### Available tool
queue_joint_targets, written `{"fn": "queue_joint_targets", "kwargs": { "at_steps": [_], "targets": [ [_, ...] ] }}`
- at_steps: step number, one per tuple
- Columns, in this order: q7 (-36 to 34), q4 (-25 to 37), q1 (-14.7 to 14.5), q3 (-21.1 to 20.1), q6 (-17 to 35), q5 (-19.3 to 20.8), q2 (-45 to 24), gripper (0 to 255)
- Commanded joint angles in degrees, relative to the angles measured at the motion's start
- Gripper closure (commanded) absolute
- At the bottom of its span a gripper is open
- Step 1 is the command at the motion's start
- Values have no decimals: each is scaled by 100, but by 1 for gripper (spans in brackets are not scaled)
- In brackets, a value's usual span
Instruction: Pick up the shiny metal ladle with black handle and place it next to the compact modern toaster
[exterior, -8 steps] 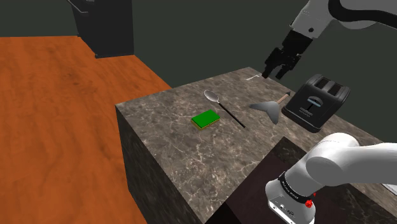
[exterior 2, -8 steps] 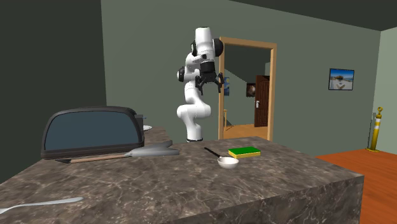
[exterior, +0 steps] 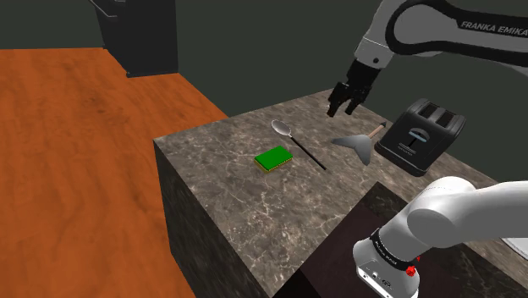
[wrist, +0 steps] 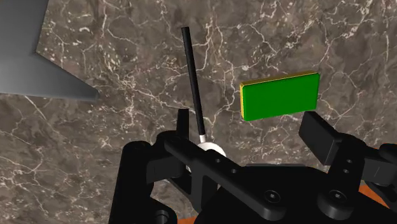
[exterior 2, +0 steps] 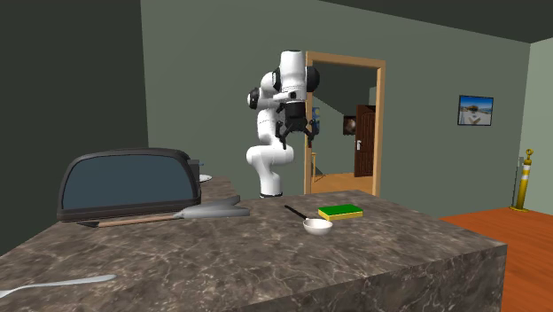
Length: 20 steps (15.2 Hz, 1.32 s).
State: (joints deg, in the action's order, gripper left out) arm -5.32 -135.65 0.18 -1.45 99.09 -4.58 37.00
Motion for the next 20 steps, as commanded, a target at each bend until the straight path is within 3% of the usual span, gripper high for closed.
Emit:
{"fn": "queue_joint_targets", "kwargs": {
  "at_steps": [1, 14, 20],
  "targets": [
    [107, -53, 0, -27, 338, 108, -370, 0],
    [257, 185, 30, -310, 2116, 994, -2962, 0],
    [217, -6, 50, -299, 2580, 1100, -3262, 0]
  ]
}}
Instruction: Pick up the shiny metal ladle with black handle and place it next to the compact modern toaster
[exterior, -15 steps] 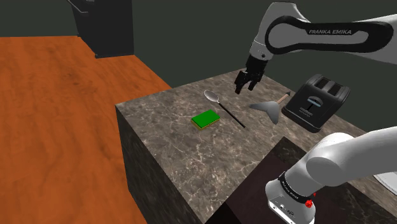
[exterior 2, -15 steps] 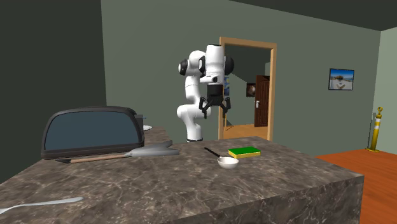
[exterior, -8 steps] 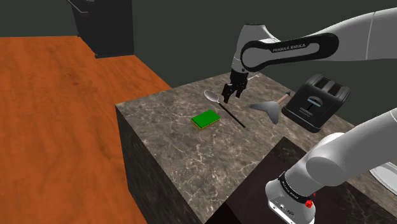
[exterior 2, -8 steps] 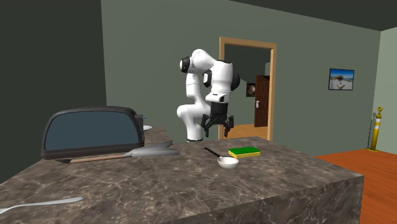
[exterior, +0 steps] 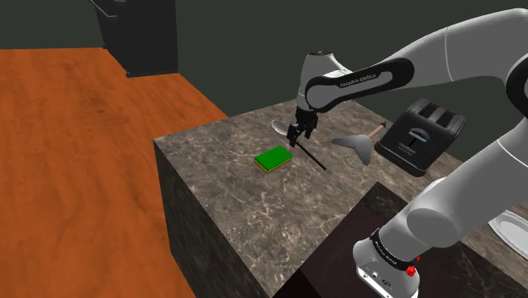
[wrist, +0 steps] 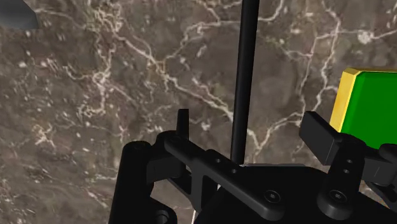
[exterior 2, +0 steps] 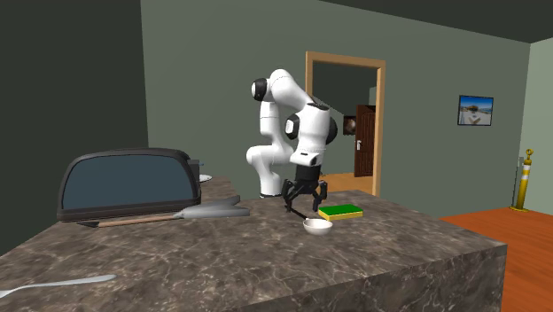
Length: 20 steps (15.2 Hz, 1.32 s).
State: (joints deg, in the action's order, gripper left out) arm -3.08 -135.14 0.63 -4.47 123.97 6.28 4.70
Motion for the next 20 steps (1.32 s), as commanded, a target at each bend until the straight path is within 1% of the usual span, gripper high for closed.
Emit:
{"fn": "queue_joint_targets", "kwargs": {
  "at_steps": [1, 3, 10, 11, 20],
  "targets": [
    [-13, -100, 10, 7, 174, 25, -71, 0],
    [-24, -164, 16, 13, 301, 44, -135, 0],
    [-24, -163, 16, 13, 300, 44, -135, 0],
    [-24, -163, 16, 13, 300, 44, -135, 255],
    [-24, -164, 17, 12, 301, 44, -135, 255]
  ]
}}
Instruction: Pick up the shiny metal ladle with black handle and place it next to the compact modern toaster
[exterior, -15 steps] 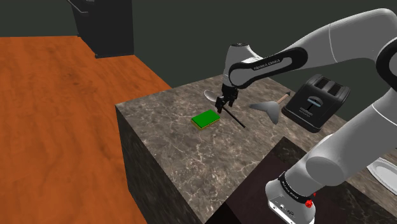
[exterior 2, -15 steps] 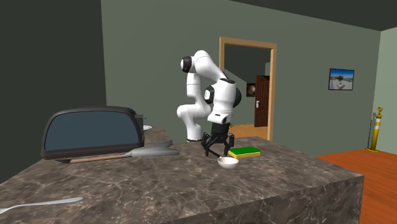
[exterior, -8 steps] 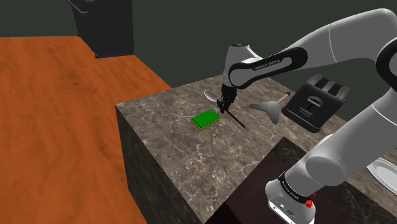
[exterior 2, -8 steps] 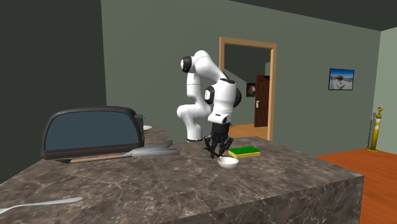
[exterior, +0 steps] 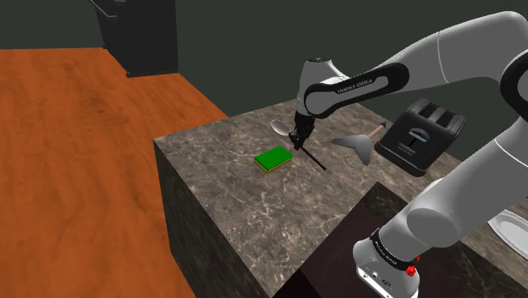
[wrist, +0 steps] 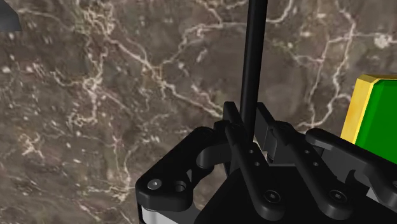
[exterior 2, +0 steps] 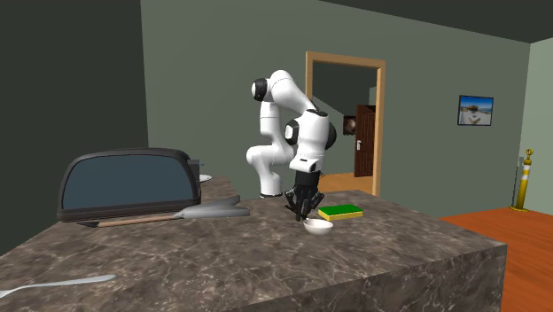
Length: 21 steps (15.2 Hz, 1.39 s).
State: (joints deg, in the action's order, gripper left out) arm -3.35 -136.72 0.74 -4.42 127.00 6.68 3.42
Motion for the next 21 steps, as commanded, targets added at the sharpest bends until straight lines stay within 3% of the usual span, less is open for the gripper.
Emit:
{"fn": "queue_joint_targets", "kwargs": {
  "at_steps": [1, 21],
  "targets": [
    [16, 23, 5, 6, -81, -9, 44, 255],
    [227, 870, -17, 14, -1657, -159, 786, 255]
  ]
}}
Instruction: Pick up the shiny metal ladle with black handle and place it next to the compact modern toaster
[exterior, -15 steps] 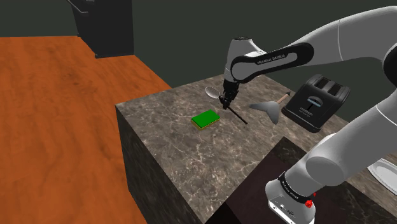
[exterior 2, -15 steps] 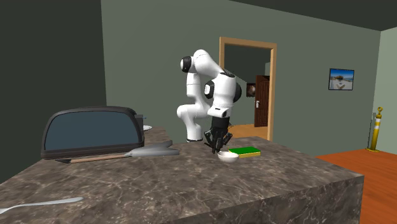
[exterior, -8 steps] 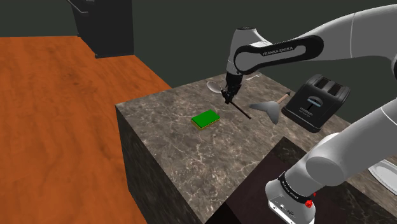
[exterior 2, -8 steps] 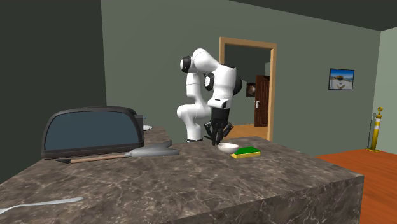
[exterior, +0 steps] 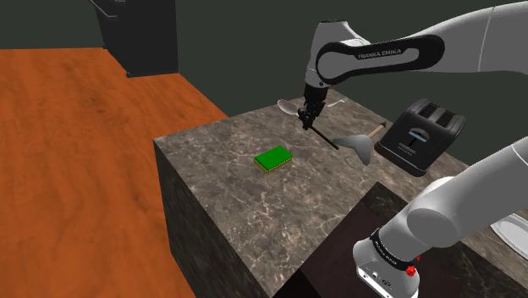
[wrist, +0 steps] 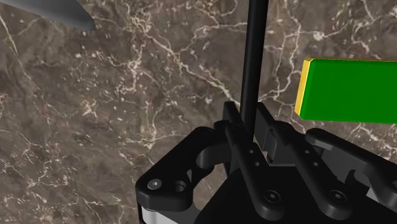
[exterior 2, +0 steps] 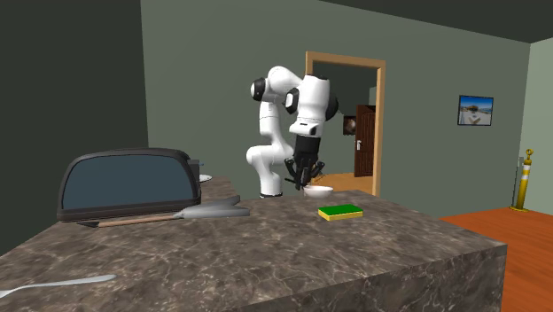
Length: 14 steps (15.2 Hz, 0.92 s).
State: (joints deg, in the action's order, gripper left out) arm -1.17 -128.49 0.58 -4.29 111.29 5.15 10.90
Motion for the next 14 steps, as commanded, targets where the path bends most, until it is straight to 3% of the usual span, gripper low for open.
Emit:
{"fn": "queue_joint_targets", "kwargs": {
  "at_steps": [1, 14],
  "targets": [
    [17, 102, -2, 1, -164, -10, 61, 255],
    [113, 922, -5, 4, -1167, -45, 248, 255]
  ]
}}
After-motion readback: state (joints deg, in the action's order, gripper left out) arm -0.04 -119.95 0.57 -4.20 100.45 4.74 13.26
